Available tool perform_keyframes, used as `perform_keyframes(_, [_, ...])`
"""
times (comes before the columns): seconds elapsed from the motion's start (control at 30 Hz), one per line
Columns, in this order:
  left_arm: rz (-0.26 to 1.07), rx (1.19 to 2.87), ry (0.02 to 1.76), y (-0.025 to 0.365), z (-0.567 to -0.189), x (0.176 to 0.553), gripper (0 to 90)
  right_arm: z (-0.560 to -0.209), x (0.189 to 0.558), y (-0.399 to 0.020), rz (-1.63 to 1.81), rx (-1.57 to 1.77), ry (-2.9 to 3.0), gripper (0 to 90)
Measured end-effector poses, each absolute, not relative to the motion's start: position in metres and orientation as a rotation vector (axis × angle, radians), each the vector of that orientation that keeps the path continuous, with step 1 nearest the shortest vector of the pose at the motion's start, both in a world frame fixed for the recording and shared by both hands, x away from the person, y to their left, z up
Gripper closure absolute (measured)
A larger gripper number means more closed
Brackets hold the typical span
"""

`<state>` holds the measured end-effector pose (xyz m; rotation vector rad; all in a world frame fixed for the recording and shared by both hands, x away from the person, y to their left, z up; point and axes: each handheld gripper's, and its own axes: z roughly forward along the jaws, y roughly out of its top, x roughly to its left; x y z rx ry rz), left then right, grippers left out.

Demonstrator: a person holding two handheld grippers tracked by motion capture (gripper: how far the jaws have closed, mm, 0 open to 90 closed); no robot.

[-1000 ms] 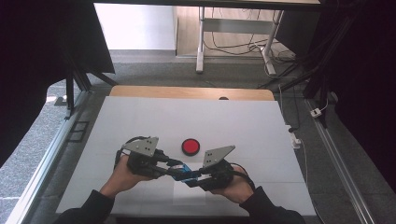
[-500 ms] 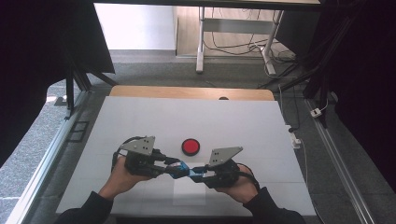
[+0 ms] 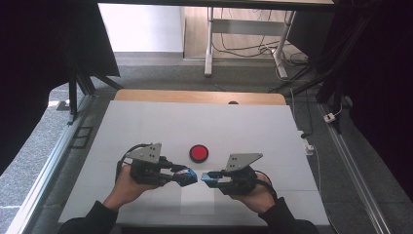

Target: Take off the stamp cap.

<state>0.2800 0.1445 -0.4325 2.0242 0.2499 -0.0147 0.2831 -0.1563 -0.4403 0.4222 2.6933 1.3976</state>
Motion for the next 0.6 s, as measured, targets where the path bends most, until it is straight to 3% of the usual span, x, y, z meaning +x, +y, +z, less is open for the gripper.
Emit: perform_keyframes(0.6, [-0.009, 2.022, 0.321, 0.143, -0.439, 0.282, 70.6, -0.438, 0.285, -0.189, 1.403, 0.594, 2.619, 68.3])
